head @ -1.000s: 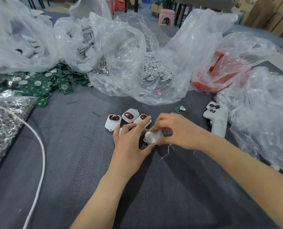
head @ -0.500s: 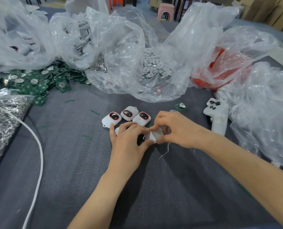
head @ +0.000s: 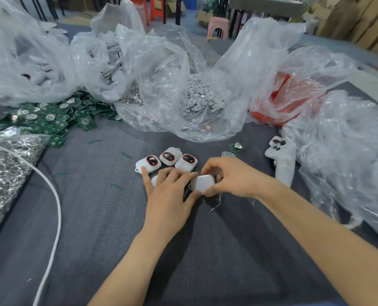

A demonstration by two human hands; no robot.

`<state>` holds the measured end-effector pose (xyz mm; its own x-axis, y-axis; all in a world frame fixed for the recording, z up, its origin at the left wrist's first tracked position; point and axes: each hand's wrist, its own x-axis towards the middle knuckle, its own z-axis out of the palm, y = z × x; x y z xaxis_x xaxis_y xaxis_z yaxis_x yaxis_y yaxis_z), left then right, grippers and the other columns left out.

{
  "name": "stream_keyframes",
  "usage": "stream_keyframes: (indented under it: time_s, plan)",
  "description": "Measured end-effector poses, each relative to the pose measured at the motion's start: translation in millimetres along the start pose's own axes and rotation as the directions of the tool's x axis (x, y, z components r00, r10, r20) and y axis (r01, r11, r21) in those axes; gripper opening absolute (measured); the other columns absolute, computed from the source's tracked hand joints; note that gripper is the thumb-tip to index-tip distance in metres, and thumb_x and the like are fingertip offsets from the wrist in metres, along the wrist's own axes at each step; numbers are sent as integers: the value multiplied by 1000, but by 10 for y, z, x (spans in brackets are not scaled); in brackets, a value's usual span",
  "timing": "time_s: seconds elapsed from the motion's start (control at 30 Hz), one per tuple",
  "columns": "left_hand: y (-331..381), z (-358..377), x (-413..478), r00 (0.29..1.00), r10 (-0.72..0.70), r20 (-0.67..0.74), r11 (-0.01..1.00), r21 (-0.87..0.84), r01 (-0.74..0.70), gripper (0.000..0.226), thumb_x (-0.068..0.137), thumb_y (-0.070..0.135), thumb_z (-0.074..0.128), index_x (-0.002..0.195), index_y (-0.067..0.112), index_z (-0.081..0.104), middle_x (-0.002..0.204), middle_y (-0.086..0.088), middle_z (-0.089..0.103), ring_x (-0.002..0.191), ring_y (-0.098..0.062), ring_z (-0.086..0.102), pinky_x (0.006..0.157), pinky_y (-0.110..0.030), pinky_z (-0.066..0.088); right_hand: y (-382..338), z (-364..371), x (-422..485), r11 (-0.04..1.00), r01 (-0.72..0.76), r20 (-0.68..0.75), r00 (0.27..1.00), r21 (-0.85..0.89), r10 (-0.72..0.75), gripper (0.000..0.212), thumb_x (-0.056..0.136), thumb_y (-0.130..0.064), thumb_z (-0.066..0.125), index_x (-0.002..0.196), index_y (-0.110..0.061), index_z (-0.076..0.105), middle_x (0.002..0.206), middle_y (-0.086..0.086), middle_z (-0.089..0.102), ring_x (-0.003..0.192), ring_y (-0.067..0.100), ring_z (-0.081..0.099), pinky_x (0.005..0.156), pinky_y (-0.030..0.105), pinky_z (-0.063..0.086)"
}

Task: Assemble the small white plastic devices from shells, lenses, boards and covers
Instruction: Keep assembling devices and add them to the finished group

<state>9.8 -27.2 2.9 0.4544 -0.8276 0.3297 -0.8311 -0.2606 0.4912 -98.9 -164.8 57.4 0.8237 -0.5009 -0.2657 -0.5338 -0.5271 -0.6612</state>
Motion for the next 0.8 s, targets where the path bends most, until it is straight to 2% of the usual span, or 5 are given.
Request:
stream_keyframes:
  time_s: [0.13, 0.23, 0.3, 0.43, 0.8]
  plan:
    - [7, 24, -8, 992, 69, -104, 996, -53, -74, 28, 77, 24, 77, 102, 23, 66, 97, 9, 64, 106, -14, 48, 115, -44, 6, 115, 74, -98, 941, 30, -52, 999, 336, -13, 16, 79, -4, 74, 91, -12, 65, 85, 16, 69, 60, 15, 60, 62, 23, 53]
    - [93, -9, 101, 988, -9, -152, 926, -375, -49, 20, 83, 10, 71, 101, 15, 66, 96, 6, 68, 90, -5, 54, 89, -15, 39, 132, 131, -118, 849, 152, -194, 979, 506, -59, 17, 82, -1, 71, 89, -16, 67, 83, 17, 70, 64, 16, 61, 61, 24, 53]
    - [164, -25, 235, 986, -98, -133, 852, -523, 15, 16, 89, 10, 65, 104, 17, 67, 93, 11, 68, 84, 3, 58, 78, -7, 40, 107, 125, -74, 798, 239, -325, 944, 553, -57, 21, 82, -1, 70, 89, -21, 69, 80, 6, 71, 63, 10, 62, 58, 21, 53]
    - [249, 21, 427, 974, -213, -77, 742, -661, 110, 10, 92, 12, 61, 99, 17, 66, 92, 4, 70, 87, -8, 66, 80, -31, 54, 77, 132, 28, 739, 341, -478, 878, 581, -28, 22, 82, -4, 70, 94, -22, 71, 88, -1, 73, 83, 15, 68, 64, 23, 55]
    - [172, 81, 443, 990, -121, -76, 685, -728, 28, 8, 92, 14, 61, 93, 21, 65, 85, 5, 70, 79, -16, 68, 74, -34, 58, 165, 169, 36, 732, 415, -534, 841, 540, -83, 20, 71, -32, 74, 91, -30, 71, 90, -5, 74, 86, 17, 69, 80, 26, 56]
